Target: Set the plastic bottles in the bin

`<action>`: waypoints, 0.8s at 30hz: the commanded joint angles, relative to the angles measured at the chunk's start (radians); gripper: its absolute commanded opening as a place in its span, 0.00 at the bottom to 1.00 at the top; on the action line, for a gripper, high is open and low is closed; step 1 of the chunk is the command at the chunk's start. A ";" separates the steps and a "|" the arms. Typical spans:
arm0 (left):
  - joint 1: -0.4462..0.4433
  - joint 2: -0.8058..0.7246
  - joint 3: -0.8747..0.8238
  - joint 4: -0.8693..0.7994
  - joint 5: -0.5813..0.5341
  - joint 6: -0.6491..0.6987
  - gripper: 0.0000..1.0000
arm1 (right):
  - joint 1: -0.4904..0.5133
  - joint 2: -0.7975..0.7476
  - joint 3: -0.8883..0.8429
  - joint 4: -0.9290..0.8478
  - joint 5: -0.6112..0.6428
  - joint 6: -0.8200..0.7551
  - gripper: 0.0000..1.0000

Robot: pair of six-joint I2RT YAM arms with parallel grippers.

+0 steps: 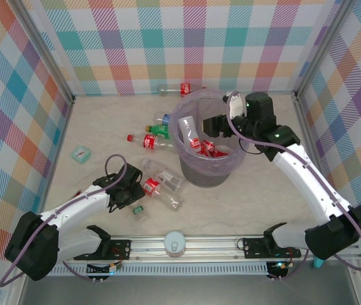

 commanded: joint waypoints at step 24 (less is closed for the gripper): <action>0.006 -0.159 0.577 0.113 -0.160 0.354 0.48 | -0.028 -0.184 0.070 -0.225 -0.067 0.195 0.78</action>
